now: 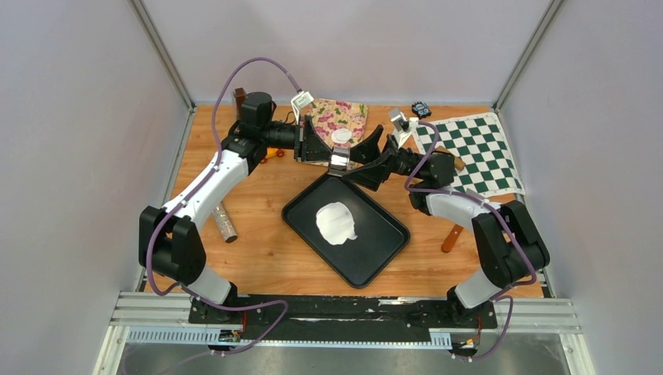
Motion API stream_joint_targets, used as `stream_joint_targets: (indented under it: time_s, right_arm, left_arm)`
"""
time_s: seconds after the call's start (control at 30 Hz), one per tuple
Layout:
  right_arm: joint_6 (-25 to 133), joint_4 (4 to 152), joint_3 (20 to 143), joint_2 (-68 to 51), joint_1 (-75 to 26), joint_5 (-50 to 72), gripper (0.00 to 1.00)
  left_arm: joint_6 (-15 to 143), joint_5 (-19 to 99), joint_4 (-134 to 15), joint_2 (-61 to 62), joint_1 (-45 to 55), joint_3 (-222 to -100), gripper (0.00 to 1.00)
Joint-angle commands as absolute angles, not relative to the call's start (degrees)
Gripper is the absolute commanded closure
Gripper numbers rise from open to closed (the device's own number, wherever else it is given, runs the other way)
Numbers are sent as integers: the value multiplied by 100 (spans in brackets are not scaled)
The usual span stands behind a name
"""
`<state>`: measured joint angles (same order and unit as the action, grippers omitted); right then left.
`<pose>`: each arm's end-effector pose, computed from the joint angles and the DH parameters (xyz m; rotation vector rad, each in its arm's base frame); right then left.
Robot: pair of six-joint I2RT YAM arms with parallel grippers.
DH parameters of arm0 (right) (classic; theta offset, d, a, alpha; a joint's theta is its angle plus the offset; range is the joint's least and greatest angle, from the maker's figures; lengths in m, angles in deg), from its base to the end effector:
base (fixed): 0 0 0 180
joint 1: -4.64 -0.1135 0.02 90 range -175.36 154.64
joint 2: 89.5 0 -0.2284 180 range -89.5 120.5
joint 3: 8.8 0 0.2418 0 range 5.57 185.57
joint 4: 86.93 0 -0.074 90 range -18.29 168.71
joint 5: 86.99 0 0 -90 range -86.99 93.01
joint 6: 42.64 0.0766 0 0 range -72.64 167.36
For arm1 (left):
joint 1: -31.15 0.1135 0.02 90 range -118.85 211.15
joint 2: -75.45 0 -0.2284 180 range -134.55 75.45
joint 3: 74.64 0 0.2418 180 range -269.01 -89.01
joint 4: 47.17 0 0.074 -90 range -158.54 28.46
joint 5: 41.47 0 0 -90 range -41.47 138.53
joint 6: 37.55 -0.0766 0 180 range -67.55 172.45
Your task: Roll out the dumpling wrappers from the dough
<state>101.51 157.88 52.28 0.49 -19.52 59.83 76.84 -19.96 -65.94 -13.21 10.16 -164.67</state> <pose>0.2708 0.1917 0.2930 -0.7491 1.2151 1.6227 0.3048 -0.1933 0.3171 0.8413 1.8152 -1.6309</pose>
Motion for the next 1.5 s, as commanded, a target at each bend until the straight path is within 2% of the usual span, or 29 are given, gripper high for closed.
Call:
stream_joint_targets:
  time_s: [0.0,0.2,0.3,0.37,0.47,0.5,0.53,0.57,0.6,0.63,0.67,0.7,0.83,0.93,1.03,1.13,1.23,1.33,1.47]
  right_arm:
    - [10258,16033,5490,121,-1979,6024,18]
    - [10238,15966,5579,153,-1979,6115,29]
    - [10268,15931,5670,200,-1979,6185,37]
    - [10312,15919,5739,252,-1988,6263,48]
    - [10297,15788,5833,292,-1988,6385,70]
    - [10270,15744,5846,289,-1988,6416,74]
    - [10218,15667,5855,265,-1988,6439,76]
    - [10141,15534,5863,235,-1988,6474,80]
    - [10031,15330,5895,187,-1981,6542,83]
    - [9886,15039,5933,138,-1973,6613,84]
    - [9689,14650,5993,52,-1960,6690,85]
    - [9382,14075,6080,-47,-1944,6774,87]
    - [7647,11399,6483,-445,-1858,7018,89]
    - [4997,8315,7195,-713,-1916,6688,94]
    - [2507,5450,8074,-679,-2026,5997,98]
    - [1041,3586,8756,-408,-2279,4867,100]
    - [185,2325,9115,-16,-2895,3346,100]
    - [-106,1688,9033,438,-3755,1804,100]
    - [-67,1212,9101,1192,-4484,695,100]
  left_arm:
    - [7691,-2026,-6409,-1029,990,-16407,100]
    - [7601,-2015,-6525,-1007,982,-16397,100]
    - [7507,-1966,-6611,-1007,965,-16391,100]
    - [7490,-1941,-6639,-1007,954,-16401,100]
    - [7430,-1874,-6772,-1021,952,-16471,100]
    - [7407,-1855,-6797,-1023,953,-16493,100]
    - [7398,-1807,-6840,-1024,953,-16511,90]
    - [7339,-1790,-6892,-1024,957,-16571,69]
    - [7182,-1730,-7072,-1013,960,-16612,56]
    - [7101,-1681,-7337,-1005,994,-16724,29]
    - [6949,-1584,-7453,-967,1031,-16781,12]
    - [6892,-1551,-7623,-947,1133,-16880,3]
    - [6939,-1588,-7721,-783,1821,-17029,0]
    - [6763,-1466,-7839,-553,2492,-17003,0]
    - [5986,-370,-8778,-366,2767,-17014,0]
    - [5122,675,-9272,-267,2825,-16775,0]
    - [4907,1441,-9382,-245,2848,-16465,0]
    - [4954,1817,-9374,-334,2867,-16254,0]
    - [4963,1873,-9378,-405,2896,-16246,0]
